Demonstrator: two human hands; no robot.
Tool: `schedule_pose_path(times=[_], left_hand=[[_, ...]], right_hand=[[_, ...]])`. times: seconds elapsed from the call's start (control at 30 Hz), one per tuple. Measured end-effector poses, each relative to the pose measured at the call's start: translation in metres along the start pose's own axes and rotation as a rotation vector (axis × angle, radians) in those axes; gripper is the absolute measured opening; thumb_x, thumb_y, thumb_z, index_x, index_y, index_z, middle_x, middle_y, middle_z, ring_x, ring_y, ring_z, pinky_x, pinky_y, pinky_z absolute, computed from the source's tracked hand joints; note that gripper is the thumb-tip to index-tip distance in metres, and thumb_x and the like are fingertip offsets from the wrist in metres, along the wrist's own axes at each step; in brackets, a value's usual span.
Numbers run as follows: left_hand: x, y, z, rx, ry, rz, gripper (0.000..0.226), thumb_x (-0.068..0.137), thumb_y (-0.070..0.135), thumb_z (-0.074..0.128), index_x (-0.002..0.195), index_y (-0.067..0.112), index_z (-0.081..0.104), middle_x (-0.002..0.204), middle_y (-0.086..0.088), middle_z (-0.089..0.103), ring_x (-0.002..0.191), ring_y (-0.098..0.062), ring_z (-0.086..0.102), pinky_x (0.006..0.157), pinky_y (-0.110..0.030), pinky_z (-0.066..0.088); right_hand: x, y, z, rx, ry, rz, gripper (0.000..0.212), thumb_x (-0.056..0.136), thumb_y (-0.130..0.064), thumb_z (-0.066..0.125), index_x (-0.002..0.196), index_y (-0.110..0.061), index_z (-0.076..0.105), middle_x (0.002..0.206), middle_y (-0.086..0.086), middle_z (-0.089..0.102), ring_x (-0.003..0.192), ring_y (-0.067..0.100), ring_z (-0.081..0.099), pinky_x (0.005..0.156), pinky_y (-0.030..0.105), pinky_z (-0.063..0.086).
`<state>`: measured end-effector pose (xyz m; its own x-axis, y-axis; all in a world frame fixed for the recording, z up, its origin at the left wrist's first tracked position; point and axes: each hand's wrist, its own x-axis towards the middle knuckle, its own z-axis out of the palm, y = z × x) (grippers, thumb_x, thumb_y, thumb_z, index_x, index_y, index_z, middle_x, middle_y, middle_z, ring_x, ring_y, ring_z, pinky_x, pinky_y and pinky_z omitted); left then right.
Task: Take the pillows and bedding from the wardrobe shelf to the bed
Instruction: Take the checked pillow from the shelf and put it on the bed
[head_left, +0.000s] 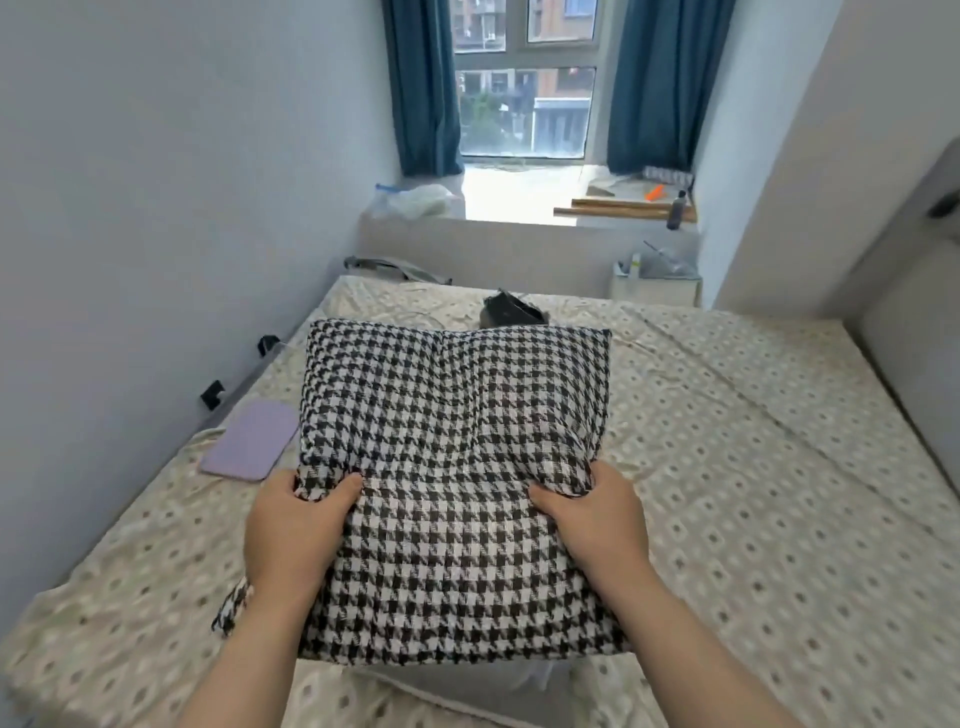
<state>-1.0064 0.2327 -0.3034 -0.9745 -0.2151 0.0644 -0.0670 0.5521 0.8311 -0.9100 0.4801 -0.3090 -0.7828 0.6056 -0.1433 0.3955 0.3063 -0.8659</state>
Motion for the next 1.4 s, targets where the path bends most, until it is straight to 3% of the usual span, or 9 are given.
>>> schedule_pose_path(times=[0.23, 0.37, 0.53, 0.67, 0.8, 0.9, 1.07, 1.2, 1.4], left_hand=[[0.048, -0.108, 0.108, 0.132, -0.285, -0.059, 0.033, 0.076, 0.048, 0.071, 0.097, 0.024, 0.062, 0.086, 0.010, 0.066, 0.074, -0.013, 0.063, 0.062, -0.031, 0.051], [0.057, -0.180, 0.179, 0.165, -0.385, -0.072, 0.033, 0.077, 0.047, 0.071, 0.100, 0.027, 0.060, 0.087, 0.012, 0.067, 0.074, -0.011, 0.064, 0.060, -0.030, 0.052], [0.056, -0.266, 0.247, 0.280, -0.536, -0.130, 0.068, 0.074, 0.054, 0.070, 0.131, 0.026, 0.045, 0.108, 0.011, 0.059, 0.094, -0.020, 0.062, 0.072, -0.035, 0.052], [0.059, -0.288, 0.262, 0.360, -0.523, -0.184, 0.056, 0.075, 0.053, 0.071, 0.114, 0.021, 0.047, 0.096, 0.007, 0.058, 0.081, -0.017, 0.057, 0.068, -0.034, 0.049], [0.066, -0.281, 0.254, 0.445, -0.557, -0.205, 0.076, 0.058, 0.074, 0.065, 0.110, 0.021, 0.053, 0.099, 0.000, 0.065, 0.083, -0.022, 0.063, 0.071, -0.043, 0.057], [0.067, -0.255, 0.239, 0.563, -0.507, -0.211, 0.099, 0.060, 0.075, 0.063, 0.130, 0.008, 0.044, 0.127, -0.016, 0.054, 0.113, -0.036, 0.054, 0.090, -0.053, 0.050], [0.049, -0.176, 0.205, 0.314, -0.651, -0.096, 0.074, 0.084, 0.048, 0.064, 0.143, 0.011, 0.037, 0.144, -0.008, 0.045, 0.129, -0.026, 0.046, 0.103, -0.047, 0.043], [0.032, -0.105, 0.173, 0.167, -0.765, 0.049, 0.060, 0.089, 0.050, 0.057, 0.140, 0.022, 0.045, 0.141, 0.004, 0.051, 0.124, -0.014, 0.049, 0.102, -0.039, 0.044], [-0.010, 0.015, 0.113, -0.023, -0.737, 0.212, 0.050, 0.091, 0.048, 0.055, 0.136, 0.028, 0.049, 0.136, 0.011, 0.052, 0.122, -0.009, 0.049, 0.103, -0.037, 0.041]], right_hand=[[0.036, 0.115, 0.087, -0.070, 0.064, 0.261, 0.031, 0.075, -0.041, 0.078, 0.094, -0.025, 0.060, 0.083, -0.014, 0.067, 0.071, 0.008, 0.064, 0.061, 0.029, 0.053], [0.064, 0.199, 0.132, -0.115, 0.071, 0.354, 0.056, 0.072, -0.053, 0.074, 0.111, -0.015, 0.060, 0.099, -0.005, 0.070, 0.084, 0.015, 0.067, 0.072, 0.036, 0.058], [0.089, 0.287, 0.172, -0.241, -0.101, 0.501, 0.063, 0.068, -0.063, 0.071, 0.110, -0.021, 0.050, 0.099, -0.008, 0.065, 0.077, 0.013, 0.064, 0.065, 0.036, 0.056], [0.097, 0.304, 0.184, -0.312, -0.113, 0.544, 0.067, 0.068, -0.061, 0.073, 0.112, -0.021, 0.043, 0.098, -0.008, 0.059, 0.079, 0.012, 0.061, 0.061, 0.029, 0.049], [0.096, 0.286, 0.172, -0.366, -0.107, 0.601, 0.090, 0.067, -0.063, 0.073, 0.130, -0.010, 0.039, 0.125, 0.006, 0.055, 0.110, 0.027, 0.057, 0.089, 0.040, 0.052], [0.095, 0.262, 0.160, -0.406, -0.070, 0.618, 0.095, 0.069, -0.061, 0.070, 0.139, -0.009, 0.034, 0.135, 0.012, 0.047, 0.120, 0.031, 0.050, 0.097, 0.045, 0.048], [0.076, 0.201, 0.137, -0.226, -0.029, 0.441, 0.072, 0.083, -0.049, 0.062, 0.142, -0.017, 0.035, 0.143, 0.005, 0.041, 0.126, 0.023, 0.044, 0.103, 0.045, 0.042], [0.050, 0.142, 0.102, -0.050, -0.016, 0.321, 0.061, 0.088, -0.050, 0.057, 0.140, -0.024, 0.039, 0.143, -0.003, 0.045, 0.127, 0.017, 0.044, 0.103, 0.040, 0.041], [0.009, 0.053, 0.003, 0.128, 0.097, 0.163, 0.050, 0.090, -0.044, 0.058, 0.134, -0.024, 0.047, 0.136, -0.007, 0.051, 0.117, 0.009, 0.046, 0.097, 0.031, 0.039]])
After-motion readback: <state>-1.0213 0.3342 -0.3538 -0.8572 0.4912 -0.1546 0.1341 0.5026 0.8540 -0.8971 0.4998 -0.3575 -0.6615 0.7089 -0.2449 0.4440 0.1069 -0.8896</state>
